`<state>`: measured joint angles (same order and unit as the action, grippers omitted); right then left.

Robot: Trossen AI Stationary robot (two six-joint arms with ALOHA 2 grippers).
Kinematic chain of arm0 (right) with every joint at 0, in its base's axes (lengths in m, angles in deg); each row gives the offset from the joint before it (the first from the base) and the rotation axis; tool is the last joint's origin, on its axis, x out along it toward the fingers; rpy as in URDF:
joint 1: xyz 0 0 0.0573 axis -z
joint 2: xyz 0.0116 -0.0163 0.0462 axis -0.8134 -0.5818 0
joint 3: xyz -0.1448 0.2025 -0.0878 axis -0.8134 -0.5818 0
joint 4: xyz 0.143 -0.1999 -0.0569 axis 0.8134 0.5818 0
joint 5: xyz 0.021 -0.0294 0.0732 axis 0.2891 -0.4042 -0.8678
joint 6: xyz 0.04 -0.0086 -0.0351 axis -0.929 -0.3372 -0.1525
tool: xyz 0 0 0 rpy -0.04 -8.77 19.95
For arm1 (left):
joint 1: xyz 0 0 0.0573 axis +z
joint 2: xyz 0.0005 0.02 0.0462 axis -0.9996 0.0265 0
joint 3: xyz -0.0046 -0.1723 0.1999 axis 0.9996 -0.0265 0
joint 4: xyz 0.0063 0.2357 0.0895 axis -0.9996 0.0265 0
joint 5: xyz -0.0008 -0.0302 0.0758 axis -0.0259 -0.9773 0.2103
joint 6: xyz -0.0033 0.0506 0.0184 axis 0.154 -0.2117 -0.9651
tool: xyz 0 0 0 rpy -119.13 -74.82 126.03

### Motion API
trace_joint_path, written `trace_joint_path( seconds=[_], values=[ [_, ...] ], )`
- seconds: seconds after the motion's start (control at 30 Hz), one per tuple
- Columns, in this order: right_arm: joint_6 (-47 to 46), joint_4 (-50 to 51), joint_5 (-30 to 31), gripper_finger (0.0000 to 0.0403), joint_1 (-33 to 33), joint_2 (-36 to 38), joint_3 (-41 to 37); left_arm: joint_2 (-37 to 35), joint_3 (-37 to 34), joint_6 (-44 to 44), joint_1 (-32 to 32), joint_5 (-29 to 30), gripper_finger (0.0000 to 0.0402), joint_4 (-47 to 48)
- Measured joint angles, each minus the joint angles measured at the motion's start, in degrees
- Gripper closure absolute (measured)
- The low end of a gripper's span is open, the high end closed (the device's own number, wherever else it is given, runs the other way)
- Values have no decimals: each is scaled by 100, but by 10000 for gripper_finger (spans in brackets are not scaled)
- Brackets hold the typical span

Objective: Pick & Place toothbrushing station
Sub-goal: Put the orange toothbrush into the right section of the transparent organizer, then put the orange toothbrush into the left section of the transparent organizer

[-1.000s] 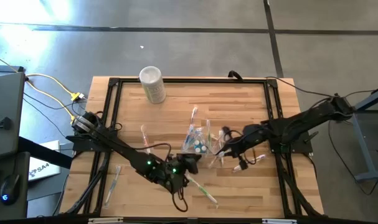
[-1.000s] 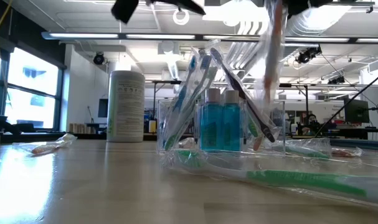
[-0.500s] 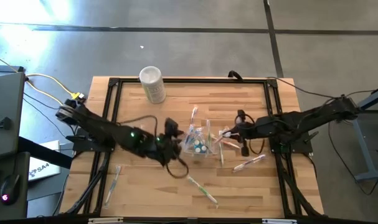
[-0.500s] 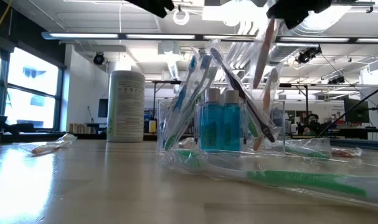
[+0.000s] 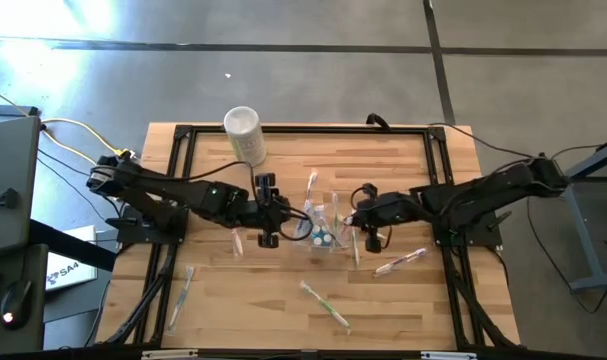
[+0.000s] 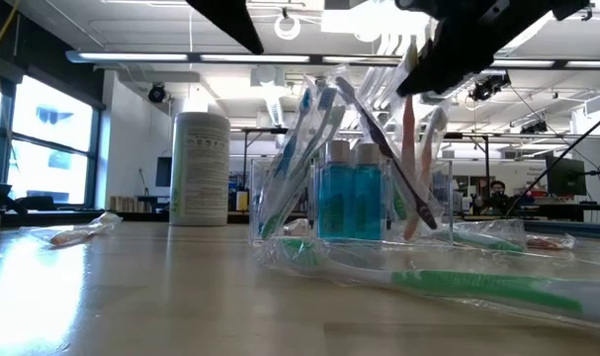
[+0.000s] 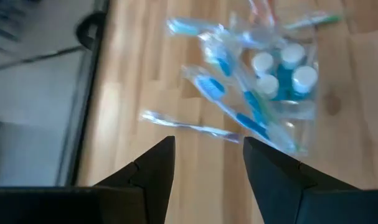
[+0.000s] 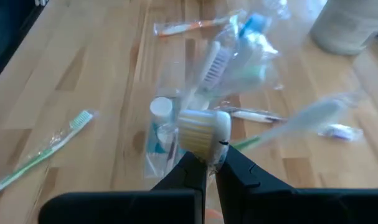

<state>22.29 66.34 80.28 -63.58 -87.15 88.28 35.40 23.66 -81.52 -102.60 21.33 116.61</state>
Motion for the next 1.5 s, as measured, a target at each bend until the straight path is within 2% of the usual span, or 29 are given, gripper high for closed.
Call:
trace_joint_path(
  seconds=[0.1, 0.3, 0.73, 0.9, 1.27, 1.5],
  values=[
    [-41, -28, -169, 395, 35, -231, 0, 74, 12, 44, 52, -290, 219, -66],
    [-148, -241, -251, 394, 61, -568, 15, 223, 6, 66, 64, -298, 219, -18],
    [-280, -230, -241, 345, 58, -594, -2, 445, 3, 224, 62, -256, 219, -268],
    [-269, -232, -225, 301, 56, -518, -2, 445, 5, 224, 62, -252, 219, -272],
    [-72, -291, 89, 158, 56, 56, -2, 445, 5, 241, 62, -599, 219, -272],
    [48, -273, 39, 125, 53, 550, 0, 445, 5, 246, 62, -595, 219, -169]
  ],
)
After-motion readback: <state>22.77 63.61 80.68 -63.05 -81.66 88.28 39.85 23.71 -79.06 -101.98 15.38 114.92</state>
